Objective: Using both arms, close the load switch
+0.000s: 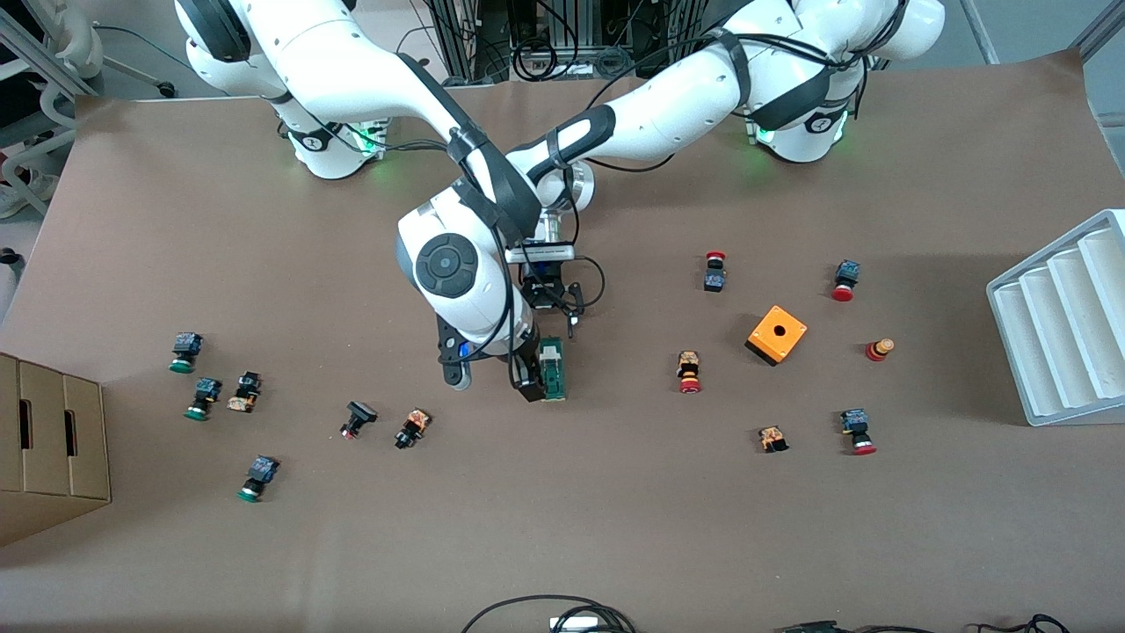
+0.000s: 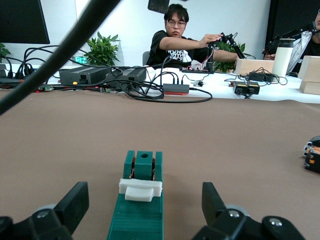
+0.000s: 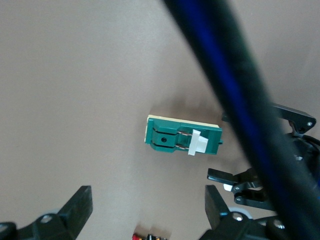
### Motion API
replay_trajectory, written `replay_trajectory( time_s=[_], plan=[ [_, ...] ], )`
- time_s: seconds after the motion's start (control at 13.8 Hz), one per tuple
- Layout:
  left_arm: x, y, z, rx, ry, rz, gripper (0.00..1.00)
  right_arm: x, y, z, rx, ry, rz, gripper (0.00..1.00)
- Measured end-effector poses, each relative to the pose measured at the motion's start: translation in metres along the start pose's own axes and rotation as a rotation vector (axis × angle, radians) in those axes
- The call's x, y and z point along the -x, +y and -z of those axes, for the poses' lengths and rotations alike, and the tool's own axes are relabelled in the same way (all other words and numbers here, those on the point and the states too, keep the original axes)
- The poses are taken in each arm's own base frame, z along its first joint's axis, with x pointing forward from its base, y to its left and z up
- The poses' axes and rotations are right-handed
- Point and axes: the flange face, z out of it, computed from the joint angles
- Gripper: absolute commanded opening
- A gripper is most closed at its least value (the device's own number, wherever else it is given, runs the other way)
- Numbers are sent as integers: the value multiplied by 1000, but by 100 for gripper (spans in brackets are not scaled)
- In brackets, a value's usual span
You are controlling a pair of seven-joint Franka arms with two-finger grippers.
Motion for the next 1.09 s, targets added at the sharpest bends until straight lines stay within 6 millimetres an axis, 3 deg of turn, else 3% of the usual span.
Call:
replay_trajectory(
  time_s=[0.58,1.09],
  plan=[
    [22,-3,-3,11,-8,-12,100,-17,2,-14,11,39,-8,100],
    [29,-2,-13,20,29,-16,100,-17,10,-28,31,48,-5,99]
  ],
)
